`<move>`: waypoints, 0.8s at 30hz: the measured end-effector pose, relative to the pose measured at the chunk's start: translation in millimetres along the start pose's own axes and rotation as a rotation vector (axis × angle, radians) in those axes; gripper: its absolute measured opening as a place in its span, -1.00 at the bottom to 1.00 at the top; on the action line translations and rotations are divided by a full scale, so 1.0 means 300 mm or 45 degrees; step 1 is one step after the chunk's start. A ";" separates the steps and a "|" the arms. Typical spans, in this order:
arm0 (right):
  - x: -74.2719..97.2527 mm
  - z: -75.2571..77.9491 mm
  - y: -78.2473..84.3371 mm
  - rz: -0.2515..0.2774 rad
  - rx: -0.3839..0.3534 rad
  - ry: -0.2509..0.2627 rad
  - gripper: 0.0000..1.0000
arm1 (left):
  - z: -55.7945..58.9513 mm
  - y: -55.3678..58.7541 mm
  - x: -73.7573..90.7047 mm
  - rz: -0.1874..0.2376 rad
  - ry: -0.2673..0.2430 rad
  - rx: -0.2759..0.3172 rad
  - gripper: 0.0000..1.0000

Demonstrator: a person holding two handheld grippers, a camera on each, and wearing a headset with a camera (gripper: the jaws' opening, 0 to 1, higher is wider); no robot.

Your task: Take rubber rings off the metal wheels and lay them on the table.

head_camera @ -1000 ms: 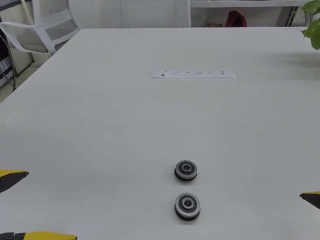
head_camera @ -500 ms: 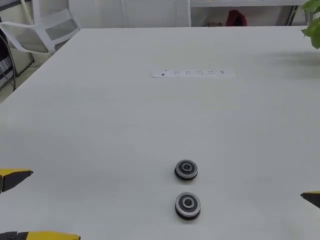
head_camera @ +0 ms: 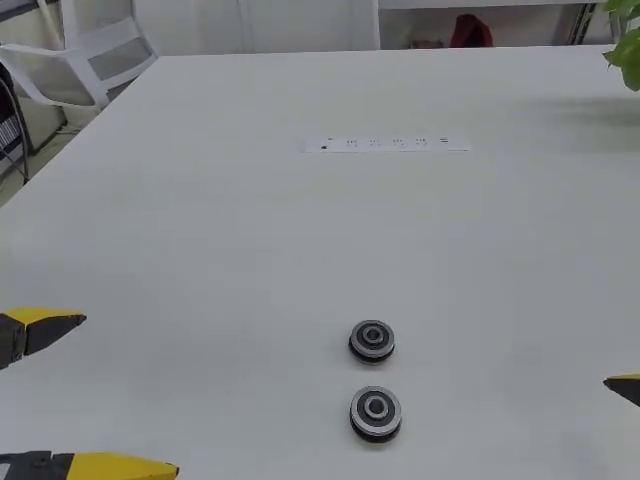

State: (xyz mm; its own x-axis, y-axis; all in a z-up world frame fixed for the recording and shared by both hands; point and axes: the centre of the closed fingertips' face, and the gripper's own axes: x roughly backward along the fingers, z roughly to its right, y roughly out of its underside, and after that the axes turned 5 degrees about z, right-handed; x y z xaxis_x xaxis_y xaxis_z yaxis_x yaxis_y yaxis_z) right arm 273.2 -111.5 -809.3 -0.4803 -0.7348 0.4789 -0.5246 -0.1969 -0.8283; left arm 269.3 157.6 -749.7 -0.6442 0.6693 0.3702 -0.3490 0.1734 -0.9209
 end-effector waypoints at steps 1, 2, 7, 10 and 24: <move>-0.001 0.001 -0.002 0.001 0.004 -0.001 0.98 | 0.002 -0.007 -0.003 0.005 0.004 -0.007 1.00; -0.003 0.003 -0.007 0.002 0.007 -0.003 0.98 | 0.005 -0.018 -0.009 0.012 0.010 -0.015 1.00; -0.018 -0.003 -0.031 0.020 0.011 -0.034 0.98 | 0.021 -0.050 -0.037 0.018 0.039 -0.059 1.00; -0.030 -0.009 -0.045 0.023 0.026 -0.052 0.98 | 0.042 -0.075 -0.053 0.041 0.076 -0.101 0.99; -0.075 -0.032 -0.096 0.018 0.150 -0.145 0.98 | 0.121 -0.175 -0.148 0.121 0.204 -0.205 0.89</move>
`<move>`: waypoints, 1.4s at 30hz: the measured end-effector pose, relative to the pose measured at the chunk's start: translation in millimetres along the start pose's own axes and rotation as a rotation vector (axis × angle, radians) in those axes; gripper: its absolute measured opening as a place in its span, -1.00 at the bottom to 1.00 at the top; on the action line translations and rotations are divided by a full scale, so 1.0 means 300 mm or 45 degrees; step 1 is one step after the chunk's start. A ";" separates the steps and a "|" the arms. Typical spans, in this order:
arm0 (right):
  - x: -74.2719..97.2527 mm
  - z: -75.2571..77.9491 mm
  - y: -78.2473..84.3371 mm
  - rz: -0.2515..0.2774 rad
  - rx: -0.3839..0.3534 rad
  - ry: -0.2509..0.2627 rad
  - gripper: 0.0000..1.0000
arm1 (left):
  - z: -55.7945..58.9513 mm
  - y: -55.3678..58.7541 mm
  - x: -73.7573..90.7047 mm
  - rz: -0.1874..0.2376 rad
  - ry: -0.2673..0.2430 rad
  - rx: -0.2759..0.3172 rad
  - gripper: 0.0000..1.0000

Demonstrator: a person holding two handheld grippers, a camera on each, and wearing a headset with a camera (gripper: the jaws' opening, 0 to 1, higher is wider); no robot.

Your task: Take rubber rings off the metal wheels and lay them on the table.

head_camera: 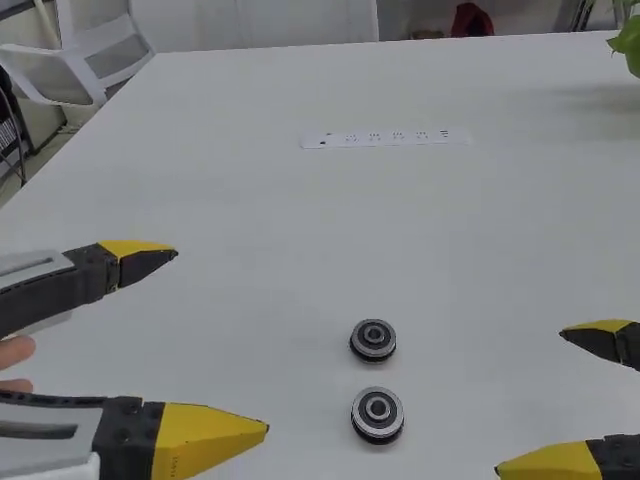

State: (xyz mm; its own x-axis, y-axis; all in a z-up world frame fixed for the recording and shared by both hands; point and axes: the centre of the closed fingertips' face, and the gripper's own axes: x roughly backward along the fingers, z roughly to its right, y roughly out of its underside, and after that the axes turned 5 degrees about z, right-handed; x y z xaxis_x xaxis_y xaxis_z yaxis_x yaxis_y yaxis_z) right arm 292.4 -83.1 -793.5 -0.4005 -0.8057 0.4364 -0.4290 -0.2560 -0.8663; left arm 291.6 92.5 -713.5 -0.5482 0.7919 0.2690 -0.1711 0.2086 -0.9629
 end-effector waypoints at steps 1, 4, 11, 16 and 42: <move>-0.002 -0.002 -0.001 -0.001 0.008 -0.006 0.98 | 0.003 -0.006 -0.006 0.004 0.009 -0.007 0.88; -0.013 -0.002 -0.007 0.001 0.024 -0.017 0.98 | 0.007 -0.027 -0.031 0.008 0.032 -0.036 0.86; -0.051 -0.006 -0.031 0.027 0.054 -0.043 0.73 | 0.020 -0.047 -0.087 0.035 0.072 -0.060 0.76; -0.077 -0.016 -0.052 0.031 0.090 -0.081 0.60 | 0.061 -0.041 -0.136 0.015 0.133 -0.076 0.71; -0.172 -0.050 -0.073 0.001 0.214 -0.224 0.10 | 0.106 0.052 -0.289 -0.115 0.274 -0.163 0.19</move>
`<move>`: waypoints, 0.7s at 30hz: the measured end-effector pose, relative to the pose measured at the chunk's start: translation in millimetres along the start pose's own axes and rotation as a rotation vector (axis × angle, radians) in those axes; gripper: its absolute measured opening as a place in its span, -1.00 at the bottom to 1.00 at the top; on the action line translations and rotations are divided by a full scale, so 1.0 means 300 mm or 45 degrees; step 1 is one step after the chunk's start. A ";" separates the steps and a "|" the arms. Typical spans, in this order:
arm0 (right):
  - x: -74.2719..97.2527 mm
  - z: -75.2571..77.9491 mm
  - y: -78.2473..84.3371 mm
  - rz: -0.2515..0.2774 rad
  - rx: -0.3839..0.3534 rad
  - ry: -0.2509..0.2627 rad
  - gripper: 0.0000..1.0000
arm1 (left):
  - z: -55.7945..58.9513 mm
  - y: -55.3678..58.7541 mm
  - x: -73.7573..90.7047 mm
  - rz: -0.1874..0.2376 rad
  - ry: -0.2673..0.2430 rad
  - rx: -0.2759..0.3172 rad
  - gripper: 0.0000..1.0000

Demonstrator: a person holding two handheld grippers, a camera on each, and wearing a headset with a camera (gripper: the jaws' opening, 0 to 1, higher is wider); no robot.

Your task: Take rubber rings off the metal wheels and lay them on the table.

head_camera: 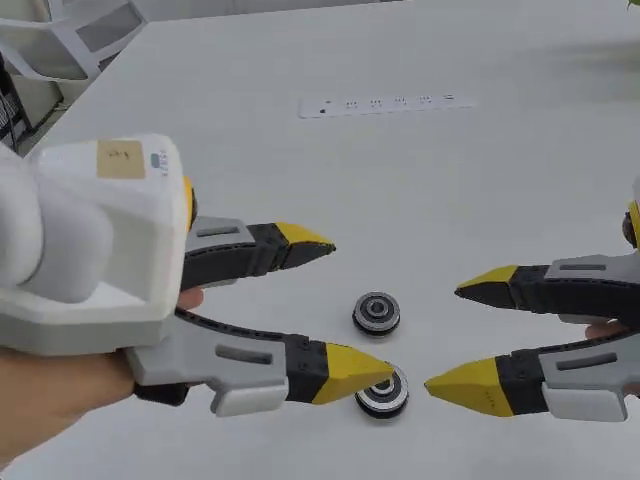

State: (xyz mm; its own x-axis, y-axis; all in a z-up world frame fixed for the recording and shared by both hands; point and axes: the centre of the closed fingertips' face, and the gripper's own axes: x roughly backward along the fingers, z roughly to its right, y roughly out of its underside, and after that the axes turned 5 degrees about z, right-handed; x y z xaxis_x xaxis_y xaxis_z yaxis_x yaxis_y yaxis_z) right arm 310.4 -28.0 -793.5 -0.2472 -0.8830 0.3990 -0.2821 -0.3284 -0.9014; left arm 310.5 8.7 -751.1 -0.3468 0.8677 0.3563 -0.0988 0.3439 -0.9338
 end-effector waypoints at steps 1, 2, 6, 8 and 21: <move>-0.006 0.000 0.000 0.000 0.007 -0.006 0.07 | 0.004 0.006 -0.004 -0.010 0.015 -0.008 0.16; -0.009 0.001 -0.001 0.000 0.012 -0.010 0.05 | 0.007 0.010 -0.006 -0.019 0.028 -0.016 0.11; -0.025 0.001 0.005 -0.007 0.031 -0.031 0.00 | -0.008 -0.002 -0.009 0.004 0.026 -0.031 0.01; -0.033 0.003 0.009 -0.009 0.037 -0.038 -0.04 | -0.017 -0.012 -0.013 0.028 0.023 -0.034 -0.04; -0.076 -0.003 0.048 -0.050 0.076 -0.131 -0.30 | -0.062 0.020 -0.046 0.063 0.053 0.010 -0.16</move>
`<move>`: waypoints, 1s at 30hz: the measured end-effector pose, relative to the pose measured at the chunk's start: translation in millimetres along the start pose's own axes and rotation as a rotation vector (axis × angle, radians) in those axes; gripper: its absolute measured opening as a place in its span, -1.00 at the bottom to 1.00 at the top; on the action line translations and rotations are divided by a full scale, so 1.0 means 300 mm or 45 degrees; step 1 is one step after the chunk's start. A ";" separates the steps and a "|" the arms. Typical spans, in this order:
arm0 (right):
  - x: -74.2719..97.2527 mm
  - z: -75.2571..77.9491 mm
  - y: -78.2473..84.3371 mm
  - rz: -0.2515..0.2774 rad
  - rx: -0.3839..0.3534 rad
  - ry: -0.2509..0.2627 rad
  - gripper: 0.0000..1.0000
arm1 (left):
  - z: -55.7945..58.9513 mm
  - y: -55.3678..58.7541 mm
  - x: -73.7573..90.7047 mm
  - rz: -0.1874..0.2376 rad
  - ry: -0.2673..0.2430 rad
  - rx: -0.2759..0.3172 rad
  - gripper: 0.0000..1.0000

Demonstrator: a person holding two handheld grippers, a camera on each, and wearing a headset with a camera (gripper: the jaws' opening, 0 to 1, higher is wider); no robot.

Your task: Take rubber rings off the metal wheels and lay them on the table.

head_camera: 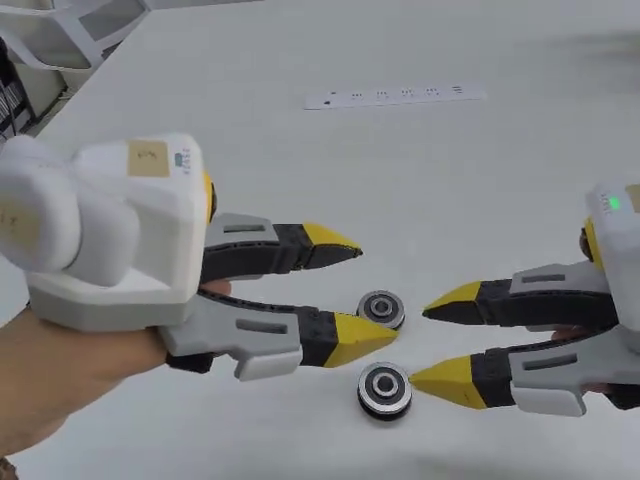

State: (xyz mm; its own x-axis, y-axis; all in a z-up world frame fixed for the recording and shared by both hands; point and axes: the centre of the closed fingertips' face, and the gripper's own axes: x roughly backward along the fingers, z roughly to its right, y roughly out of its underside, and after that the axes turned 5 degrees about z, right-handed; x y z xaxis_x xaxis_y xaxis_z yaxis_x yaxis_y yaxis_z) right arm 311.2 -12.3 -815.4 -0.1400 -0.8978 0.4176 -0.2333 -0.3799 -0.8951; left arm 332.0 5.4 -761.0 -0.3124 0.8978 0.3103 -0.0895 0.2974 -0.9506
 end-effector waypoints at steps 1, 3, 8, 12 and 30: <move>-0.003 -0.002 0.005 -0.005 0.003 -0.005 -0.31 | 0.000 0.009 -0.004 -0.004 0.003 0.005 -0.17; -0.010 -0.007 0.018 -0.021 0.012 -0.019 -0.34 | 0.001 0.020 -0.008 -0.006 0.006 0.010 -0.19; -0.029 -0.016 0.050 -0.057 0.023 -0.042 -0.37 | 0.005 0.046 -0.022 -0.016 0.020 0.030 -0.27; -0.040 -0.022 0.070 -0.077 0.035 -0.056 -0.41 | 0.015 0.064 -0.039 -0.029 0.043 0.032 -0.29; -0.072 -0.025 0.127 -0.140 0.081 -0.027 -0.51 | 0.091 0.210 -0.089 -0.153 0.128 0.045 -0.55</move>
State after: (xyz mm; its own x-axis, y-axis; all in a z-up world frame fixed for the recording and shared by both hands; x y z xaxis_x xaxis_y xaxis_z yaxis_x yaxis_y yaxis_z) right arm 298.0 -5.8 -857.4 -0.0968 -0.8542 0.5108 -0.1848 -0.4889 -0.8526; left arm 308.9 -8.7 -829.5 -0.2012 0.8851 0.4196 -0.1541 0.3945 -0.9059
